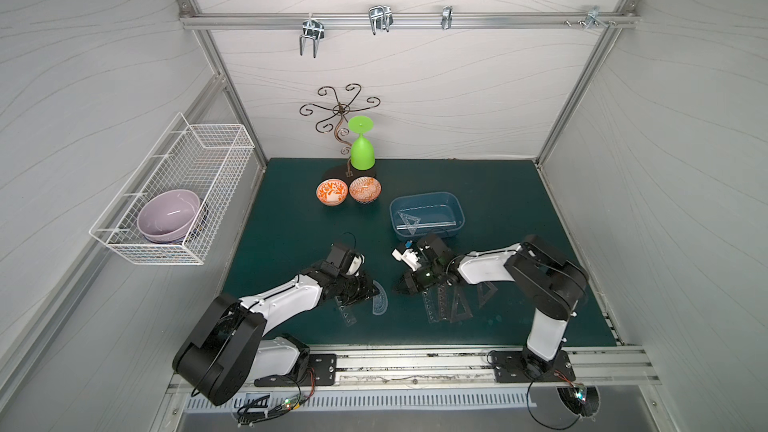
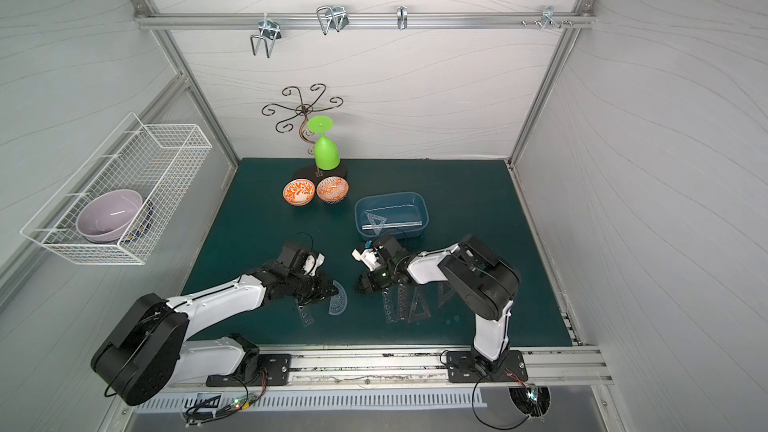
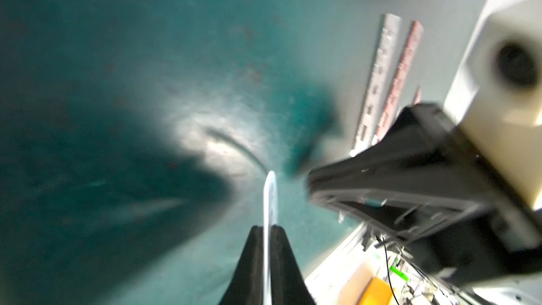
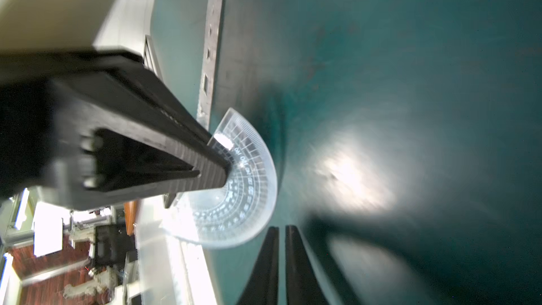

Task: Put the scattered rulers into the storage box
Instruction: Pick up the ruler from the center of the board.

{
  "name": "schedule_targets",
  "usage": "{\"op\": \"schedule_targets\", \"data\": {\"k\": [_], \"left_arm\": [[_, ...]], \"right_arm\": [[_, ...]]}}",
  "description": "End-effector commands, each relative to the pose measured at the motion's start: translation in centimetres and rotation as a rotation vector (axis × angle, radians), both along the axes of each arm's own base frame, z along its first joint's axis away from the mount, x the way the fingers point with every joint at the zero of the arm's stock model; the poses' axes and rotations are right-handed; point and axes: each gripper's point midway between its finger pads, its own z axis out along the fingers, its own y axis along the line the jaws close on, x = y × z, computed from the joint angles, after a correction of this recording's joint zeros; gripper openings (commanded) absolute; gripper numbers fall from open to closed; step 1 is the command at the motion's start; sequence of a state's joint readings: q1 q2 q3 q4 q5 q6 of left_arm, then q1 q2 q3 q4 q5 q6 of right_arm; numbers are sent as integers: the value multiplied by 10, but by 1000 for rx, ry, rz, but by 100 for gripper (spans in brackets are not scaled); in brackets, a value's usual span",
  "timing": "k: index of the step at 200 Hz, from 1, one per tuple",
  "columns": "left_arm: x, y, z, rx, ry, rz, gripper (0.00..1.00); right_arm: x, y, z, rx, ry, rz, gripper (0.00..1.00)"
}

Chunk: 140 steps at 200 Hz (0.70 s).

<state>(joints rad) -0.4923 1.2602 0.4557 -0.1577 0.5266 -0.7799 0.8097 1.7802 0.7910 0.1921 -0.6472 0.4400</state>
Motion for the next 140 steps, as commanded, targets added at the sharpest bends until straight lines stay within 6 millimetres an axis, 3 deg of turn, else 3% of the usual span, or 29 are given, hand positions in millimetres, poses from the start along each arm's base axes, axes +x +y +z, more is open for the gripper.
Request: {"op": "schedule_targets", "data": {"k": [1,34,57,78,140], "left_arm": [[2,-14,36,-61,-62,-82,0],[8,-33,108,-257,-180,-228,0],[10,-38,141,-394,-225,-292,0],[14,-41,154,-462,-260,-314,0],[22,-49,162,-527,-295,-343,0]], "right_arm": [[13,-19,55,103,-35,34,24],[16,-31,111,264,-40,91,47],[9,-26,134,357,-9,143,50],[6,-24,142,396,27,159,50],[-2,-10,147,413,83,192,52]]}}
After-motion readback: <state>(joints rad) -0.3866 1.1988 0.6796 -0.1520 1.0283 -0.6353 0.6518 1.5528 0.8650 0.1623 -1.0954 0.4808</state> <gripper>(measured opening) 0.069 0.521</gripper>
